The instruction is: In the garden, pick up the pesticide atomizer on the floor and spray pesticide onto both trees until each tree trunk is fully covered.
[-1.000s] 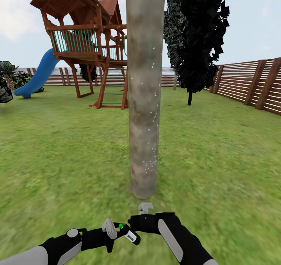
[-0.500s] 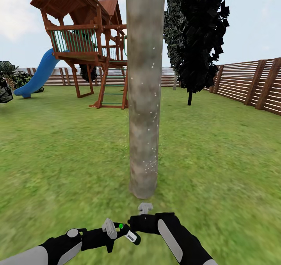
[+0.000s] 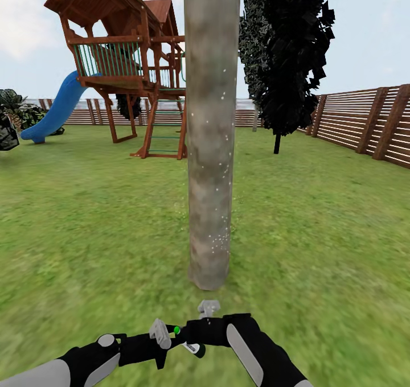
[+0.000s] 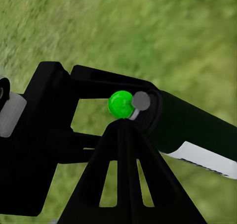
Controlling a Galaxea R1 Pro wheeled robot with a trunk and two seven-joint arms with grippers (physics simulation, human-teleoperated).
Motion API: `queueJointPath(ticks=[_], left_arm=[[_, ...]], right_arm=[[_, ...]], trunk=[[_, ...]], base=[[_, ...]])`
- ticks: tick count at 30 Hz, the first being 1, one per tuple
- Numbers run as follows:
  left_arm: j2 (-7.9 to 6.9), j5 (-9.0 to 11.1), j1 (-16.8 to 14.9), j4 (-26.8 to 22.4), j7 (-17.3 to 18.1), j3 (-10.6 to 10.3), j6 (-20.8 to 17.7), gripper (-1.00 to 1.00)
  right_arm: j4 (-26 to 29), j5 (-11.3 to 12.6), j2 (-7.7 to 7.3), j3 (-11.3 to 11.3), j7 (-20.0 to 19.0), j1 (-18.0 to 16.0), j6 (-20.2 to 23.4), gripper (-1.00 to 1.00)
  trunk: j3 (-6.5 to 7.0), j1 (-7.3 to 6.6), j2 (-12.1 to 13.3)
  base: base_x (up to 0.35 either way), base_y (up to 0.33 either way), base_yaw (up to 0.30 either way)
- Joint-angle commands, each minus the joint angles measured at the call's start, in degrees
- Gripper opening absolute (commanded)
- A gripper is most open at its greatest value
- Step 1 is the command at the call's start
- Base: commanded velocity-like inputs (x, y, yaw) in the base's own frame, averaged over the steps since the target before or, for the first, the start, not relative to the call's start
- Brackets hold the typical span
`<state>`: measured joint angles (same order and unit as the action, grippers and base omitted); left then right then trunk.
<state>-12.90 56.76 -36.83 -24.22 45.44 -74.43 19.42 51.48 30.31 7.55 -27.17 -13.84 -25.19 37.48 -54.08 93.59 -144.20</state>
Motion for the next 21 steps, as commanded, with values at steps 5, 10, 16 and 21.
queueJointPath(ticks=[5,10,16,21], left_arm=[[-0.02,0.5,-0.1,0.0,0.0,-0.5,0.3,-1.00],[0.02,0.5,-0.1,0.0,0.0,-0.5,0.3,-1.00],[0.07,0.5,-0.1,0.0,0.0,-0.5,0.3,-1.00],[0.07,0.5,-0.1,0.0,0.0,-0.5,0.3,-1.00]], right_arm=[[0.0,-0.1,0.00,0.0,-0.1,0.0,0.2,-1.00],[0.0,-0.1,0.00,0.0,-0.1,0.0,0.2,-1.00],[0.0,0.0,0.00,0.0,-0.1,0.0,0.1,-1.00],[0.0,0.0,0.00,0.0,-0.1,0.0,0.0,-1.00]], trunk=[[-0.06,-0.01,0.0],[-0.06,-0.01,0.0],[-0.06,-0.01,0.0],[-0.06,-0.01,0.0]], base=[[0.000,0.000,0.000],[0.000,0.000,0.000],[0.000,0.000,0.000],[0.000,0.000,0.000]])
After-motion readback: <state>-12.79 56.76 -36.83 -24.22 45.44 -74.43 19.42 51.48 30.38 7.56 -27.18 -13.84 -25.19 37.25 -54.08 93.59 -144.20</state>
